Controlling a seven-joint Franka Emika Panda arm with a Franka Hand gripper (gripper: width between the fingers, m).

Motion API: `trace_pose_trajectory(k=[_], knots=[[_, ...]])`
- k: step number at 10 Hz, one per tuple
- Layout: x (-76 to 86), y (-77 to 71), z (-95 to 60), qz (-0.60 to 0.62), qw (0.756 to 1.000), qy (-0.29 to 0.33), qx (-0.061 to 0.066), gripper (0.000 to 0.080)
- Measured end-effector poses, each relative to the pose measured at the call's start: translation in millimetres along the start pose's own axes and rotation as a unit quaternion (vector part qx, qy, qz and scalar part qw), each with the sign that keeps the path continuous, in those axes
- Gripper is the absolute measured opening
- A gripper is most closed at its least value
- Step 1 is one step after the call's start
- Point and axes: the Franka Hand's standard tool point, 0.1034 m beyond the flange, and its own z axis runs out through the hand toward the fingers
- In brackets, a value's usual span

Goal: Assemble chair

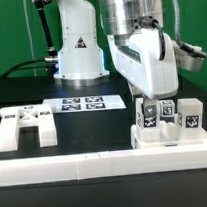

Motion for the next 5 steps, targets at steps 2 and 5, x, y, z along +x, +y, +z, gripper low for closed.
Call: trace_pose_trajectory(k=[2,5], knots=[[-3.8,0.2,0.6,-0.080,0.997,0.000,-0.001,0.0544],[-4.8,-0.2,-0.1,-0.233,0.973,-0.001,-0.001,0.0648]])
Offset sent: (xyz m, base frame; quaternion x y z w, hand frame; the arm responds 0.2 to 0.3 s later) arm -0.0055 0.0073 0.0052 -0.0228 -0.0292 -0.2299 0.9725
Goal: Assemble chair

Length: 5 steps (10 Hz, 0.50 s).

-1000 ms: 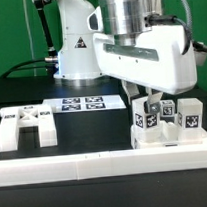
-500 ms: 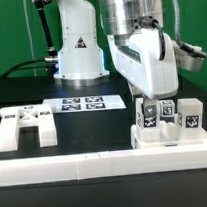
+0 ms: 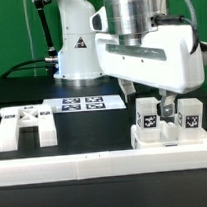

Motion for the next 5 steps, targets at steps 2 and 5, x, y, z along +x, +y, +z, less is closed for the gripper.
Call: trace_pose_trajectory(k=[2,5], knots=[[0.5,0.5,0.5,-0.080,0.997,0.000,0.000,0.0649],[-1.0,0.6,1.2,-0.213,0.977,0.007,-0.011,0.0649]])
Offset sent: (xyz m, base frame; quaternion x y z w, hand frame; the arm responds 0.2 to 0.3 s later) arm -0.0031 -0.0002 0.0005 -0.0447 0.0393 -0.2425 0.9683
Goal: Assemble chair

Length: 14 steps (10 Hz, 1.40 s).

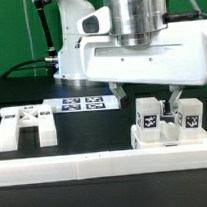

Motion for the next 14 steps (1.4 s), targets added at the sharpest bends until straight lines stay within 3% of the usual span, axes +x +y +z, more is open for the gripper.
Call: trace_pose_trajectory(k=[3,6,8,9,10,12,14], knots=[[2.5,0.2,0.1,-0.147,0.989,0.008,0.000,0.0649],[3.5,0.6,-0.2,-0.228,0.973,0.012,-0.009,0.0649],[4.1,1.3,-0.1,-0.226,0.974,0.012,-0.009,0.0385],[4.0,1.4,0.0,-0.224,0.974,0.012,-0.009,0.0385],[4.0,1.4,0.1,-0.214,0.977,0.012,-0.009,0.0289],[3.8,1.2,0.2,-0.174,0.985,0.012,-0.008,0.0289],[4.0,1.6,0.3,-0.047,0.999,0.012,-0.004,0.0289]])
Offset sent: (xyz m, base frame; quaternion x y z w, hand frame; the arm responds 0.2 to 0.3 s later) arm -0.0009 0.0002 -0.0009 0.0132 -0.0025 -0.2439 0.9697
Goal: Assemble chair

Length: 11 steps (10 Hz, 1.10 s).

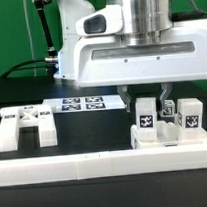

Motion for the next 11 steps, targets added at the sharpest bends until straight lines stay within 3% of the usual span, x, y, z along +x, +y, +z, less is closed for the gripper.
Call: trace_pose_trajectory(k=[4,6,9,11], knots=[[-0.2,2.0,1.5,0.229,0.973,-0.002,0.010,0.0291],[0.3,2.3,1.6,0.317,0.948,-0.002,0.011,0.0291],[0.6,2.8,1.7,0.416,0.909,-0.004,0.011,0.0291],[0.7,2.8,1.7,0.429,0.903,-0.004,0.011,0.0291]])
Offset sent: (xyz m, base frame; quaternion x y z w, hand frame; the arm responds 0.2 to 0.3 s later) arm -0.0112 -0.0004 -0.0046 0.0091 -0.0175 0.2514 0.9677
